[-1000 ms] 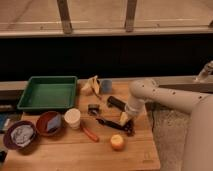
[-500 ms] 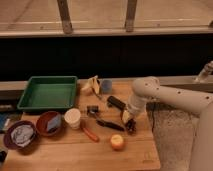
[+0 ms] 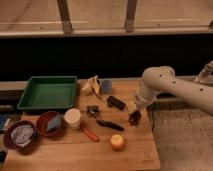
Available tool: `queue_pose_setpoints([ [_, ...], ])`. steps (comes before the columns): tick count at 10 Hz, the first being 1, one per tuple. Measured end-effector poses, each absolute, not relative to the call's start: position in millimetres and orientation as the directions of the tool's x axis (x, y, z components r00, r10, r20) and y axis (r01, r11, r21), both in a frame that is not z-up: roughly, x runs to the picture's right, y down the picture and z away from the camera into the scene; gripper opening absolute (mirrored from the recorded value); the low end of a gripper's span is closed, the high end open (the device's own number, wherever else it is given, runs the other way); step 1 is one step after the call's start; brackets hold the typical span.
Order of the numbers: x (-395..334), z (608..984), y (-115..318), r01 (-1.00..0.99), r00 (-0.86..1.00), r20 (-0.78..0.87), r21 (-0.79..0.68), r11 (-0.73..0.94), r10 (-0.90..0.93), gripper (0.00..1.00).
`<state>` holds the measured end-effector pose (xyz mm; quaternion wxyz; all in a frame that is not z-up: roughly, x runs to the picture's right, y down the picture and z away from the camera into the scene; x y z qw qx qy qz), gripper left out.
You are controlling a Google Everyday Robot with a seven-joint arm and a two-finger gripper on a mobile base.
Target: Place grapes in paper cup
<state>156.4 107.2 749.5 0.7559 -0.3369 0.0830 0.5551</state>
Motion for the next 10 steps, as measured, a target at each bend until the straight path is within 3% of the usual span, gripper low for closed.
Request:
queue_pose_setpoints([
  [6,117.5,699.4,41.9,-0.821,0.471,-0.335,-0.504,0.267,0.816,0.0],
  [10,37.3,667.6,13.1,-0.705,0.601,-0.194,-0.585,0.4,0.775,0.0],
])
